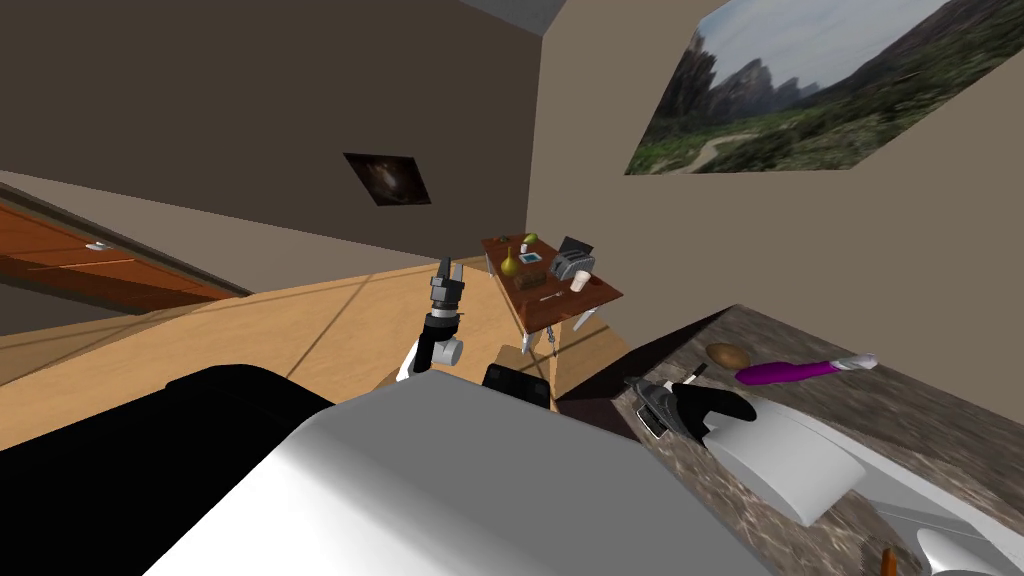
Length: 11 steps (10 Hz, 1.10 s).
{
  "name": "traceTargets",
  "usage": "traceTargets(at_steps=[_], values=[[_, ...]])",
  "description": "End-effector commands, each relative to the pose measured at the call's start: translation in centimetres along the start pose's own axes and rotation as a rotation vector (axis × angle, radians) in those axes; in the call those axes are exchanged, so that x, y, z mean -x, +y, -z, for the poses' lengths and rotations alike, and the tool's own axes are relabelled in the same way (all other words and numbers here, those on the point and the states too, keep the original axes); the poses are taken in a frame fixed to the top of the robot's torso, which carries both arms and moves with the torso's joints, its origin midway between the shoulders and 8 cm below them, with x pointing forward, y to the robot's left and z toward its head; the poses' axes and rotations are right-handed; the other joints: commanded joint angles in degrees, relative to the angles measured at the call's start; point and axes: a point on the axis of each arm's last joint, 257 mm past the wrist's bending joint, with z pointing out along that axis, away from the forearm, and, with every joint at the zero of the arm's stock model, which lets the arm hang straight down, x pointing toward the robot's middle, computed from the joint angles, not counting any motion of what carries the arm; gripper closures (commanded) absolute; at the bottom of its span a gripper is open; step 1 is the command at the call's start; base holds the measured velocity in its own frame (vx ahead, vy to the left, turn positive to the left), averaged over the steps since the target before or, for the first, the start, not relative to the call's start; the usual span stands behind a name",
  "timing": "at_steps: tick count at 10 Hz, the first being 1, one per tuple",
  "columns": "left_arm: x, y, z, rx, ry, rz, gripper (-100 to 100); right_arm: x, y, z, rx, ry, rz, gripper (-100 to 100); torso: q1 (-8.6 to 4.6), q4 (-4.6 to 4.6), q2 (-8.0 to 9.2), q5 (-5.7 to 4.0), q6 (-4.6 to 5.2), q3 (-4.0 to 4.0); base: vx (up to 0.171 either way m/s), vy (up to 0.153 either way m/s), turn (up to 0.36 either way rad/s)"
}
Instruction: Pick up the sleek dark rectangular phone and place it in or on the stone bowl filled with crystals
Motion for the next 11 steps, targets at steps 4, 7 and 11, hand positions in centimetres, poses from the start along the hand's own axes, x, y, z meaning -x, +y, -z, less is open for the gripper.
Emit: traceTargets(at_steps=[4,7,11], values=[[0.0,0.0,0.0,0.0,0.0,0.0,0,-2.8,-2.3,-0.7,-0.07,0.082,0.033,-100,-0.06,-0.05,-0.26,-0.02,0.0,-0.15,-0.003,-0.125,0.09],[0.0,0.0,0.0,0.0,0.0,0.0,0,-1.8,-2.9,-1.8,-0.084,0.08,-0.005,-100,0.53,-0.03,-0.11,0.12,-0.03,-0.07,-0.048,-0.004,0.131],[0.0,0.0,0.0,0.0,0.0,0.0,0,-0.4,-3.8,-3.2,-0.1,0.075,-0.058,-100,0.64,0.02,0.04,0.15,0.0,0.03,-0.079,0.019,0.139]])
